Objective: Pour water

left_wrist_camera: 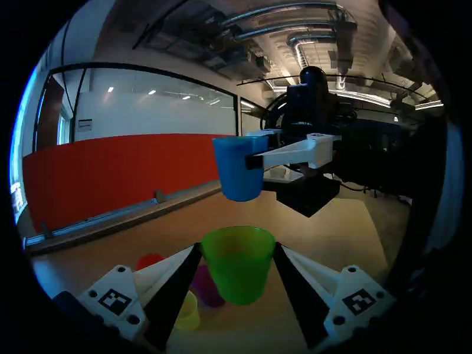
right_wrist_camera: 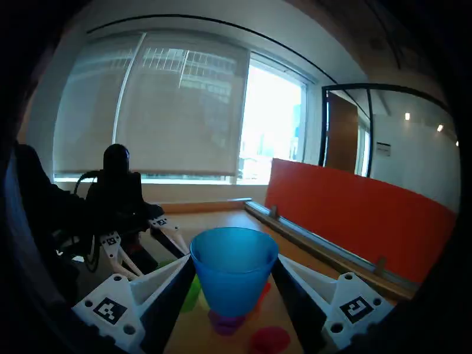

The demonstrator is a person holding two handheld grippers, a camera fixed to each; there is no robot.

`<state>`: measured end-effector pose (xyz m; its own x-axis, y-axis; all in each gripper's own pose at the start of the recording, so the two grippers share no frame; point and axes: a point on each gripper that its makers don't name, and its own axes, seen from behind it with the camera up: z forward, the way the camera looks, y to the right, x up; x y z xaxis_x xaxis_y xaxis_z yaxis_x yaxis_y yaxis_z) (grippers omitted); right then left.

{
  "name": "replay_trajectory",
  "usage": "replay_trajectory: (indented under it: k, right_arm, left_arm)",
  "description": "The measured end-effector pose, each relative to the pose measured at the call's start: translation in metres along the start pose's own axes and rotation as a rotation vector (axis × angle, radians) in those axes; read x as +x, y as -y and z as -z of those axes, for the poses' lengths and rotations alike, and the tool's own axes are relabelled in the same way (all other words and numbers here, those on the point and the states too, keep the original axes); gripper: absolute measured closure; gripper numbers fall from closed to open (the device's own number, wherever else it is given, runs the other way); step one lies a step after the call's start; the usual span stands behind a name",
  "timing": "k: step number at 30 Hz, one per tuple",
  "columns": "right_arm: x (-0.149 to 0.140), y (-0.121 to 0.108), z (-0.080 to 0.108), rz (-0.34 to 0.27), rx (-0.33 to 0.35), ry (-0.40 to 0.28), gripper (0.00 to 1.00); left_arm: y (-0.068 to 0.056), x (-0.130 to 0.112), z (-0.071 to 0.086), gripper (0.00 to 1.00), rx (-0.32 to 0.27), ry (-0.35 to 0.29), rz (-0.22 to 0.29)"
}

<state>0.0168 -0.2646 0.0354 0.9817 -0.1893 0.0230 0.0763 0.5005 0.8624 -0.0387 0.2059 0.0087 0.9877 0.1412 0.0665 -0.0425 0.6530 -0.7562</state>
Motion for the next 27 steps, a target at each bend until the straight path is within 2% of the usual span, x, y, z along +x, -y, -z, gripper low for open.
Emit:
replay_trajectory:
  k: [14, 21, 27]
  right_arm:
    - [-0.044, 0.01, 0.002, 0.004, 0.044, 0.107, 0.1]
    - [-0.061, 0.015, 0.002, 0.009, 0.068, 0.146, 0.11]
    - [-0.079, 0.02, 0.003, 0.01, 0.082, 0.18, 0.1]
  left_arm:
    - [-0.005, -0.039, 0.003, 0.11, -0.027, 0.141, -0.006]
    - [-0.011, -0.052, 0.005, 0.11, -0.045, 0.181, -0.013]
    - [-0.011, -0.06, 0.006, 0.11, -0.047, 0.196, -0.011]
